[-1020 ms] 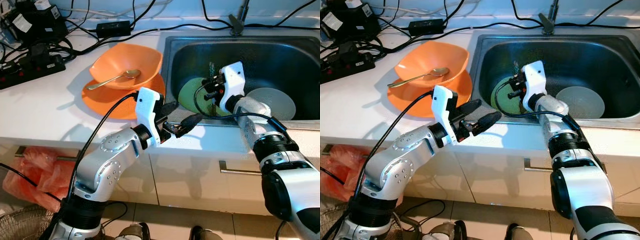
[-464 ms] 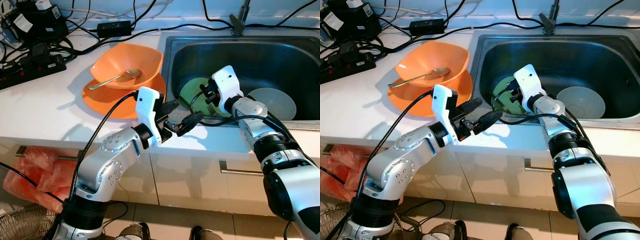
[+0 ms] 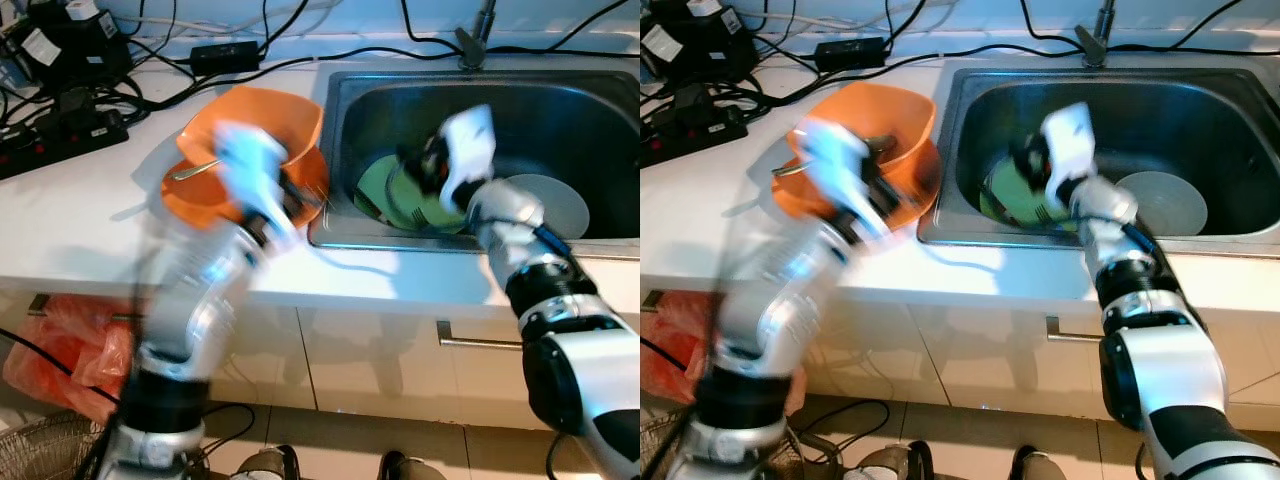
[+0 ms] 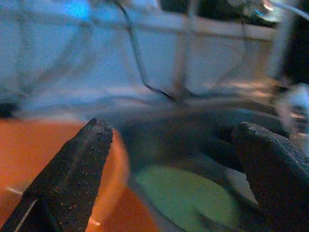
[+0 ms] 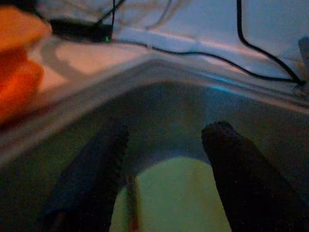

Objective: Kitchen organization

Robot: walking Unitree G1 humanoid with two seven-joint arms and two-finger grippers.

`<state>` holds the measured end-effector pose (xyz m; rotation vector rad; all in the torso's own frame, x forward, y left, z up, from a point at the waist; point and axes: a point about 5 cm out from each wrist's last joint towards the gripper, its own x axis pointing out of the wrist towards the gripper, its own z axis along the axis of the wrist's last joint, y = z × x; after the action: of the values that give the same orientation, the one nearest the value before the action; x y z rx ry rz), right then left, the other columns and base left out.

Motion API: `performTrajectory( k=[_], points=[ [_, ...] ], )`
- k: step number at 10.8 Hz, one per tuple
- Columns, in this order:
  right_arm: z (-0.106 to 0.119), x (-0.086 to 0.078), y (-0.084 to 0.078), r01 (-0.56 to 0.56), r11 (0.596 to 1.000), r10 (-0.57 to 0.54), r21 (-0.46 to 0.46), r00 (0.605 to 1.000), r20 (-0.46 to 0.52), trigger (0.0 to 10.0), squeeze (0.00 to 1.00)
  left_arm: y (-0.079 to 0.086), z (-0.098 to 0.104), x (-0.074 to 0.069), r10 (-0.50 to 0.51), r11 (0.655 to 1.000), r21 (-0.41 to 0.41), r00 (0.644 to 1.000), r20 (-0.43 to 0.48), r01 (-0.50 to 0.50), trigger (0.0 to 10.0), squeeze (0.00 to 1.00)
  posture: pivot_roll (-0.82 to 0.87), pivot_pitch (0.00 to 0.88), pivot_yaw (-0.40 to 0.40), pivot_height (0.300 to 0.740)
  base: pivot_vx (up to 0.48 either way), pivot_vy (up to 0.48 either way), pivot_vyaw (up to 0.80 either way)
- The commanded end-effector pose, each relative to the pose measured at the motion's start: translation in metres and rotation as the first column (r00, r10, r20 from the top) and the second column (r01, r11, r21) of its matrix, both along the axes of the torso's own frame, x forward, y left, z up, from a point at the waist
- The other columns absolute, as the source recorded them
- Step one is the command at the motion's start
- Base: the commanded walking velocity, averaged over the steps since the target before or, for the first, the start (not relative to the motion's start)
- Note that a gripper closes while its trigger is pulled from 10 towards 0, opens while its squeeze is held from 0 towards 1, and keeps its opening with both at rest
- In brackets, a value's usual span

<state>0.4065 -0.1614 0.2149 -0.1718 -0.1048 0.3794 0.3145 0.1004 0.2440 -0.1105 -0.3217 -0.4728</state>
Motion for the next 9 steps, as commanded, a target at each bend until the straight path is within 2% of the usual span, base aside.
performTrajectory(
  k=[1,3,5,6,7,9],
  points=[
    [0.008,0.0,0.01,-0.035,0.999,0.035,0.037,0.999,0.019,10.0,1.0,0.009,0.001,0.0,0.113,0.994,-0.007,0.993,0.044,-0.113,10.0,1.0,0.06,0.15,0.09,0.74,0.0,0.0,0.0],
    [0.01,-0.005,0.025,-0.115,0.982,0.113,0.146,0.993,0.027,10.0,1.0,0.044,0.007,0.013,0.294,0.955,-0.051,0.955,0.033,-0.293,10.0,1.0,0.06,0.15,0.09,0.74,0.0,0.0,0.0],
    [0.007,-0.013,0.041,-0.188,0.965,0.187,0.183,0.982,0.024,10.0,1.0,0.066,0.005,0.017,0.451,0.891,-0.069,0.892,0.018,-0.449,10.0,1.0,0.06,0.15,0.088,0.74,0.0,0.0,0.0],
    [0.006,-0.017,0.046,-0.203,0.959,0.203,0.198,0.979,0.02,10.0,1.0,0.08,0.001,0.019,0.528,0.844,-0.098,0.849,-0.027,-0.528,10.0,1.0,0.06,0.15,0.088,0.74,0.0,0.0,0.0],
    [0.006,-0.021,0.05,-0.213,0.956,0.214,0.203,0.977,0.017,10.0,1.0,0.09,-0.007,0.022,0.562,0.81,-0.134,0.822,-0.098,-0.57,10.0,1.0,0.05,0.15,0.086,0.74,0.0,0.0,0.0],
    [0.008,-0.023,0.05,-0.22,0.954,0.222,0.203,0.975,0.015,10.0,1.0,0.097,-0.01,0.025,0.585,0.779,-0.17,0.797,-0.15,-0.604,10.0,1.0,0.05,0.149,0.084,0.74,0.0,0.0,0.0]
  ],
)
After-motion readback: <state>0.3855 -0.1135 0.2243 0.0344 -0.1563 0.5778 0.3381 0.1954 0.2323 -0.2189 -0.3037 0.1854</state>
